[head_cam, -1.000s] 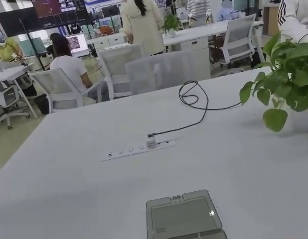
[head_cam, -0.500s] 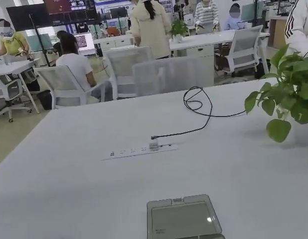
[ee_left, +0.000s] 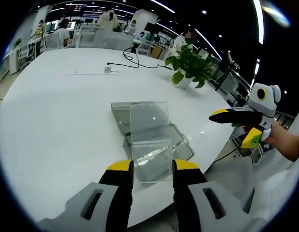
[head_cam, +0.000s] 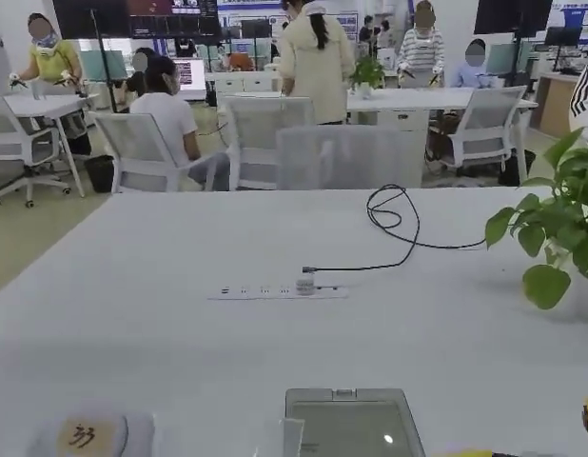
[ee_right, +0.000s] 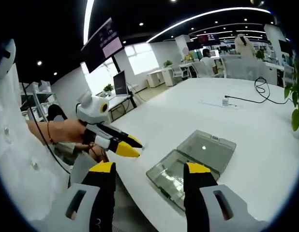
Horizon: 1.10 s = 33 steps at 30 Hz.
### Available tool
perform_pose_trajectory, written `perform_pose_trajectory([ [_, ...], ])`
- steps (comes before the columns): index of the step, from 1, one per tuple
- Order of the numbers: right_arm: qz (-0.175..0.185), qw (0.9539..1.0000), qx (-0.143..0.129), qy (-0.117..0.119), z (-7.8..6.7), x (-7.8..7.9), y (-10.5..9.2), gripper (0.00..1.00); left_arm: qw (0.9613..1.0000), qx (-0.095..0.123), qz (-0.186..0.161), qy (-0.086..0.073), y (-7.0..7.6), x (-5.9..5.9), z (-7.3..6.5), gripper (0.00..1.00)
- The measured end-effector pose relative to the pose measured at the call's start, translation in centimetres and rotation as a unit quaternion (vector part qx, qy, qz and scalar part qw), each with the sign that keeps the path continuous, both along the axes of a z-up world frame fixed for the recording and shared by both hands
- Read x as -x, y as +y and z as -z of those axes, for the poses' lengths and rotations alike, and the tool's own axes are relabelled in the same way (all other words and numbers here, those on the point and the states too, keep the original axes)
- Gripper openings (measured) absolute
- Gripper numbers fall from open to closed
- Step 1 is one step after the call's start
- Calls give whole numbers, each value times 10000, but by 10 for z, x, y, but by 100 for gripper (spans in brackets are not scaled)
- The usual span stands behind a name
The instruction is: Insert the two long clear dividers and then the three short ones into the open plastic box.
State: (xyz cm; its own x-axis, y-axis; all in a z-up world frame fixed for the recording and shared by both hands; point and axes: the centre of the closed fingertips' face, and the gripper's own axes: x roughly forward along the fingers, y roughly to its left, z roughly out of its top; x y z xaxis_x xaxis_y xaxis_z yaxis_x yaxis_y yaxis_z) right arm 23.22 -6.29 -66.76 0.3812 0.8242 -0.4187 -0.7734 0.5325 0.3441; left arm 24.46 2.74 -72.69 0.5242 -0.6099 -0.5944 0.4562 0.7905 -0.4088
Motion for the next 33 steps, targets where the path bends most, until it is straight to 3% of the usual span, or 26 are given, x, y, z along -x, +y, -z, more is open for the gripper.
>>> perform_pose_trajectory([
  [3,261,9992,-238,198,-5,-8,13,46,9996,204,130,-158,-14,1,-13,30],
  [8,422,9981,-165,418,3,-13,25,31,9984,370,281,-316,-28,2,-24,30],
  [10,557,9965,-283,552,4,-15,29,28,9977,374,371,-420,-32,2,-27,30],
  [20,910,9904,-450,935,10,-24,32,19,9959,453,547,-561,-40,1,-34,30],
  [25,1062,9864,-548,1129,12,-24,36,8,9957,409,570,-613,-41,-1,-35,30],
  [33,1283,9834,-587,1138,10,-28,36,7,9953,426,592,-642,-43,-3,-33,31],
])
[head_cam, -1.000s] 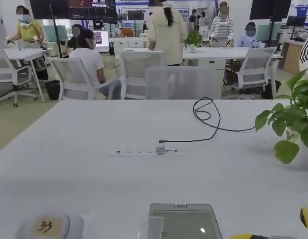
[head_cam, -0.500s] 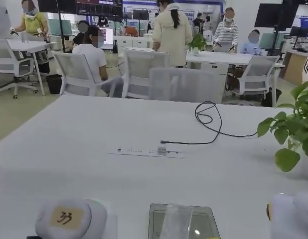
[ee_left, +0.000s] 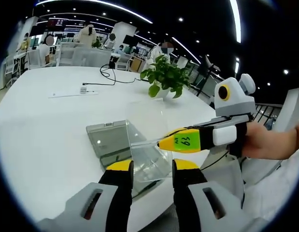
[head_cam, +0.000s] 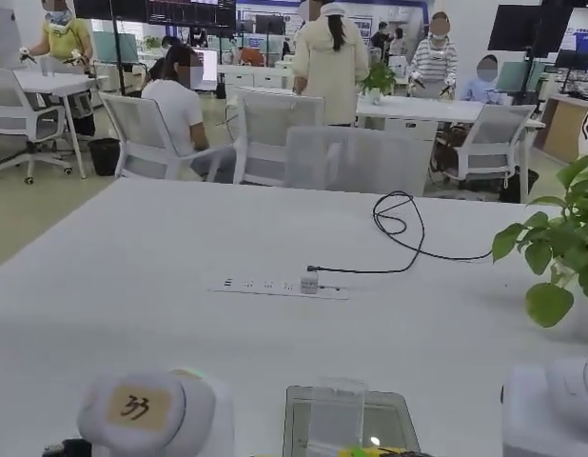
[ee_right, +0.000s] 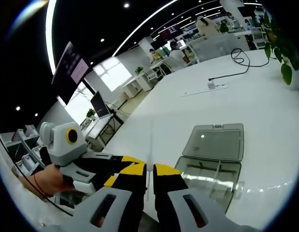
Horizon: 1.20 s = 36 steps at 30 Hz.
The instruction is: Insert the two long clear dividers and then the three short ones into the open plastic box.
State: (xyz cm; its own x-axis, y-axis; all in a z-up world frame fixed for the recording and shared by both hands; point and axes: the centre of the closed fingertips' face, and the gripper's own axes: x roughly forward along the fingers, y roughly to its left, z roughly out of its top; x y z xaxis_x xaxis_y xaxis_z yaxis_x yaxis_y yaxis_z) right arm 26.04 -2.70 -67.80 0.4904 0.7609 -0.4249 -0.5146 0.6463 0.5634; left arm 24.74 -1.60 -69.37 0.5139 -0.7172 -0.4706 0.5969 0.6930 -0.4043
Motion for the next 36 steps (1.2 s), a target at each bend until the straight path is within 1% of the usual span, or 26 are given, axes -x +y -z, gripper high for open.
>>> perform_pose_trajectory([
  [1,9,10000,9,23,0,-1,-1,7,10000,23,36,-3,-1,1,0,32],
  [3,-10,10000,24,47,1,-1,-1,7,9999,-20,93,-36,-2,2,1,33],
  [7,-32,9999,67,126,3,-4,-1,7,9997,-9,215,-81,-4,5,1,38],
  [8,-17,9999,67,148,2,-5,-2,7,9995,-40,270,-139,-3,6,2,39],
  [9,-11,9998,48,177,0,-7,-3,7,9995,-43,287,-151,-1,7,3,40],
  [11,11,9995,22,300,-2,-9,-5,7,9990,-28,374,-237,2,9,3,43],
  [12,-9,9988,70,487,1,-9,-8,7,9987,-49,419,-293,5,10,4,44],
  [13,-19,9983,122,574,3,-10,-9,7,9983,-70,456,-360,7,10,4,45],
  [14,14,9983,197,557,4,-14,-12,7,9977,-103,521,-413,10,11,5,46],
  [15,2,9978,280,596,5,-14,-14,7,9974,-109,567,-432,12,12,6,47],
  [18,27,9965,411,728,6,-20,-18,7,9952,-159,771,-585,17,16,8,52],
  [19,-9,9952,537,817,8,-20,-20,7,9942,-190,850,-635,20,19,10,53],
  [21,-32,9939,683,863,10,-23,-22,7,9932,-205,927,-667,23,21,12,56],
  [22,-63,9921,777,979,12,-24,-23,7,9924,-236,989,-700,26,23,14,57],
  [23,-34,9912,855,1013,14,-27,-24,7,9914,-262,1038,-749,29,24,16,58],
  [25,-56,9878,979,1211,18,-26,-24,7,9910,-249,1078,-756,32,25,18,60],
  [26,-30,9869,1005,1262,19,-28,-24,7,9907,-244,1106,-754,34,26,19,61],
  [27,28,9835,1098,1441,23,-28,-26,7,9902,-230,1158,-747,35,28,22,62],
  [28,-13,9802,1189,1582,27,-26,-26,7,9899,-235,1181,-749,36,28,23,64],
  [29,-14,9781,1273,1646,31,-27,-26,7,9890,-258,1236,-766,37,29,26,66],
  [30,50,9749,1330,1783,34,-27,-27,7,9880,-261,1296,-804,38,30,26,68],
  [31,54,9734,1344,1854,35,-27,-26,7,9873,-259,1327,-833,38,31,27,71],
  [34,124,9671,1314,2175,41,-28,-20,7,9853,-201,1467,-850,40,34,30,77],
  [35,117,9655,1343,2230,42,-27,-19,7,9847,-186,1509,-858,40,35,31,78],
  [36,115,9630,1437,2277,45,-27,-18,7,9836,-181,1579,-855,40,36,33,80],
])
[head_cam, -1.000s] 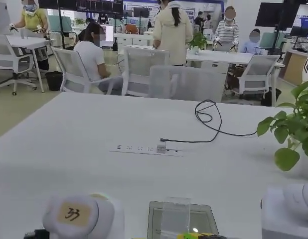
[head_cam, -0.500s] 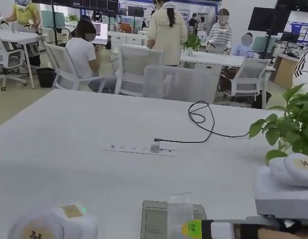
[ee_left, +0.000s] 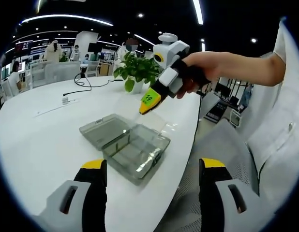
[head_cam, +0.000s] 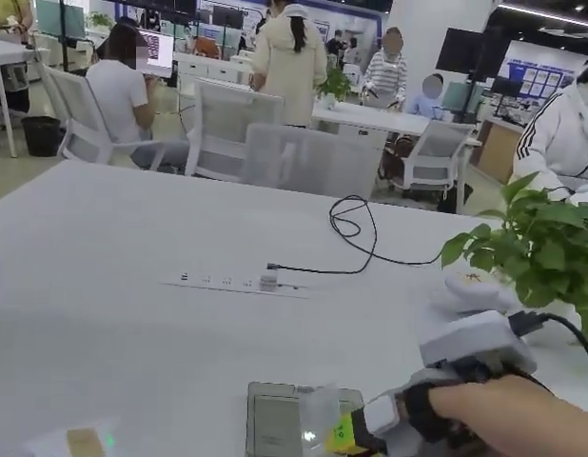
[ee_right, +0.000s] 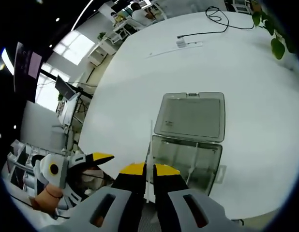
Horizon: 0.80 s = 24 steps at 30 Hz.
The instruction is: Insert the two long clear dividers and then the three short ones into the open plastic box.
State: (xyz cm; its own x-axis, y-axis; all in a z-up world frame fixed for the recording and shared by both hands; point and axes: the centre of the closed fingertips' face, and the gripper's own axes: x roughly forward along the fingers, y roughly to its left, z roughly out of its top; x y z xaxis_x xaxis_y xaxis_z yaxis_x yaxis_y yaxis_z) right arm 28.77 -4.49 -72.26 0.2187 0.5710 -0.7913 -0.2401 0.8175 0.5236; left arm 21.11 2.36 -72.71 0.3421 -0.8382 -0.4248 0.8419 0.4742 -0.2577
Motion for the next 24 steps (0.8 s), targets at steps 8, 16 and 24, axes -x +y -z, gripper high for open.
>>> perform_pose_trajectory([
  [8,147,9975,509,469,26,5,-1,7,9988,-143,430,-159,-2,7,14,91],
  [16,460,9917,827,869,49,11,-3,7,9981,46,589,-193,-7,10,14,90],
  [24,497,9881,1030,1026,59,13,1,7,9977,204,607,-230,-6,10,12,90],
])
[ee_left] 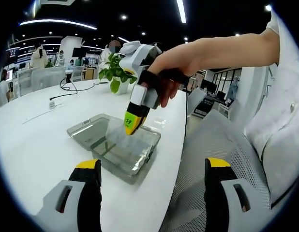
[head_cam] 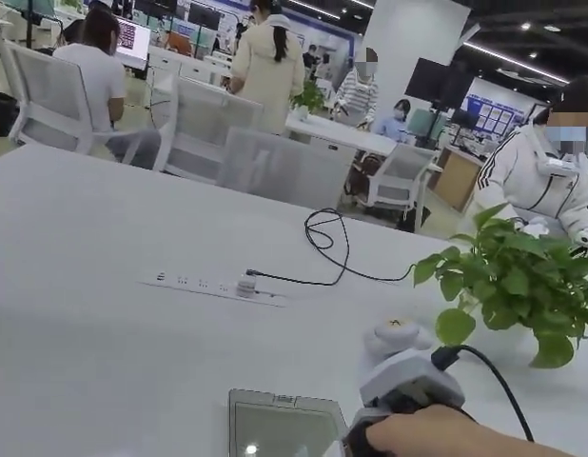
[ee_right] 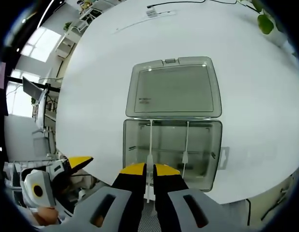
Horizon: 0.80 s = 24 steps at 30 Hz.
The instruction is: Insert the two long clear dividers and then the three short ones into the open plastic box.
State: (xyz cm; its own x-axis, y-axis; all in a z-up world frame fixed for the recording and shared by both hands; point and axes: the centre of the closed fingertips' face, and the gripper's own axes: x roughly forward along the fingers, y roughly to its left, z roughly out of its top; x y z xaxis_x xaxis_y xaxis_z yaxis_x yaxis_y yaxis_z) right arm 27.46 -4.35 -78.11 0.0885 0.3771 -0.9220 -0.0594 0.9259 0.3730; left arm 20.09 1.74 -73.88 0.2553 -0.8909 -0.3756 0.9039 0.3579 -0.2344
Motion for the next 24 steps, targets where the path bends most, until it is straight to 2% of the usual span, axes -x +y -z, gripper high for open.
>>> perform_pose_trajectory([
  [9,-73,9998,177,27,11,1,-4,7,10000,53,-7,39,-2,3,0,90],
  [24,-133,9997,208,-16,18,-1,-1,7,9999,87,-13,99,-4,4,1,89],
])
